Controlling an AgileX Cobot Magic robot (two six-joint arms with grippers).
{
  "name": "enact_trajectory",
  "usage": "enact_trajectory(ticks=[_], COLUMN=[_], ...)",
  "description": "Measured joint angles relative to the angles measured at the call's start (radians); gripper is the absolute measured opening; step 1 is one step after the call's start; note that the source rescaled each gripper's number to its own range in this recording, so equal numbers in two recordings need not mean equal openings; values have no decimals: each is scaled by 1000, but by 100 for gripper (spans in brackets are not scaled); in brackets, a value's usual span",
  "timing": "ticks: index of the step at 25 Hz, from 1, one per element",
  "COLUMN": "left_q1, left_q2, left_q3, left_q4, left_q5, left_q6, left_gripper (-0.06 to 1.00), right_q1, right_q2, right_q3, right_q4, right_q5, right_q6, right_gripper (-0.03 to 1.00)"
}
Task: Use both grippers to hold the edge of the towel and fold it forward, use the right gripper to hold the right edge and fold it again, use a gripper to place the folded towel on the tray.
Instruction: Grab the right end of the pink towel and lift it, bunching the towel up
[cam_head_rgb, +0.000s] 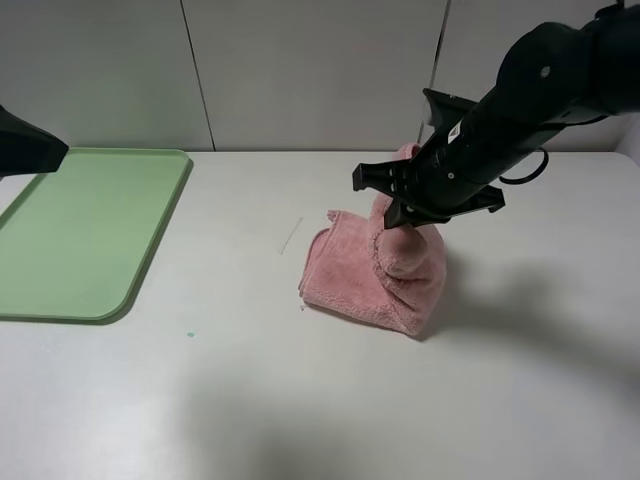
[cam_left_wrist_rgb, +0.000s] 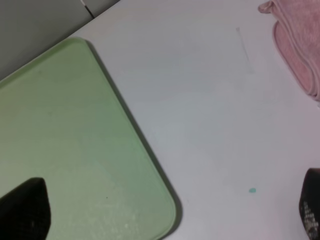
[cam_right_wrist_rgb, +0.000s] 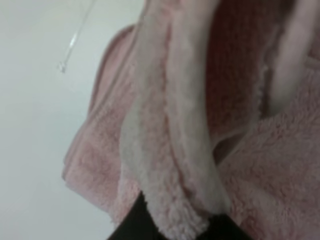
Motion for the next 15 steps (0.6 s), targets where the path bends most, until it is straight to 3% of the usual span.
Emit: enact_trajectory(ticks=[15], left_q1=[0], left_q2=[0], left_q3=[0], left_q4=[0], left_q5=[0], left_q6=[0], left_gripper=[100], right_q1=[40], right_q2=[156], right_q3=[-21], right_q4=[16], right_q5=[-69], right_q6=[0], right_gripper=[8])
